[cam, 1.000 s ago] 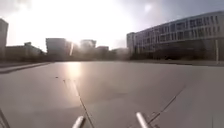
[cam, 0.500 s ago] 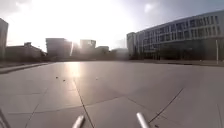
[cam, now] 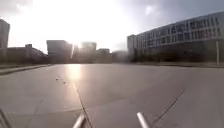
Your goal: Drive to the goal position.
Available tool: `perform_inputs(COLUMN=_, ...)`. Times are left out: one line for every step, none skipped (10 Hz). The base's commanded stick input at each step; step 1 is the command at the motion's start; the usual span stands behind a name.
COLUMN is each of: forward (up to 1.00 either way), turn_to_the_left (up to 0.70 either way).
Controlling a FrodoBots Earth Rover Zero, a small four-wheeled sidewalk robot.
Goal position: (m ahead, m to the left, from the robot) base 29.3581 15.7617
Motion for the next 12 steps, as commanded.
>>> perform_inputs(forward=1.0, turn_to_the_left=0.21)
perform_inputs(forward=1.0, turn_to_the_left=0.03)
perform_inputs(forward=1.0, turn_to_the_left=0.0)
perform_inputs(forward=1.0, turn_to_the_left=0.0)
perform_inputs(forward=1.0, turn_to_the_left=0.0)
perform_inputs(forward=1.0, turn_to_the_left=0.03)
perform_inputs(forward=1.0, turn_to_the_left=0.27)
perform_inputs(forward=1.0, turn_to_the_left=0.27)
perform_inputs(forward=1.0, turn_to_the_left=0.27)
perform_inputs(forward=1.0, turn_to_the_left=0.27)
perform_inputs(forward=1.0, turn_to_the_left=0.27)
perform_inputs(forward=1.0, turn_to_the_left=0.27)
